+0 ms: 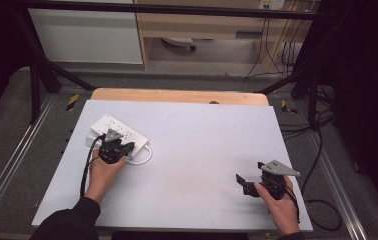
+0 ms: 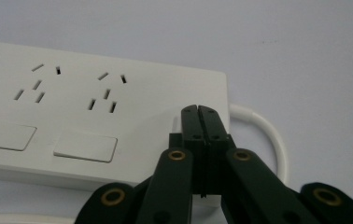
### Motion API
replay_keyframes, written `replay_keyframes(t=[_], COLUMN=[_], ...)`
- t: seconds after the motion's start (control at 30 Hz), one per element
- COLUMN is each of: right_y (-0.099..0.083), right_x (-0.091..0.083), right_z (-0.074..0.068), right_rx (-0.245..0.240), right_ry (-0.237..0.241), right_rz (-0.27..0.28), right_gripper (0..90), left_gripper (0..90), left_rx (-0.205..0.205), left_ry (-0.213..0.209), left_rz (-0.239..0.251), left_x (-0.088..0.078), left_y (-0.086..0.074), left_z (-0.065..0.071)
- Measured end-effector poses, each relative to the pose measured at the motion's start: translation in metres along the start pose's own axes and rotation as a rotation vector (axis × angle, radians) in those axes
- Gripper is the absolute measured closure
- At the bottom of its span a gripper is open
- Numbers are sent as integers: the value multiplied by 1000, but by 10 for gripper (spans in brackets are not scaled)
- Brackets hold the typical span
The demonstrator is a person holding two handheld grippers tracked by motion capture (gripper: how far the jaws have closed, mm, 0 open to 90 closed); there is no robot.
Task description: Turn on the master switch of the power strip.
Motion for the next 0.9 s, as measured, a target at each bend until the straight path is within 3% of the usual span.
replay_keyframes(t=[0.9], right_y=[0], right_x=[1], right_z=[-1], right_rx=[0], right_ry=[5], right_rz=[-6], right_gripper=[46], left_gripper=[900], left_rx=[9], left_ry=[10], left_rz=[-8], left_x=[0], left_y=[0], left_z=[1])
Point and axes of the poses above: each handheld gripper's, and its own axes: x roughly forward along the jaws, y roughly out of its top, z roughly to its right, the point moved 5 cm from there along x, roughly forward along the jaws, and after that the axes turned 15 degrees about -z, right-handed, at the moved point
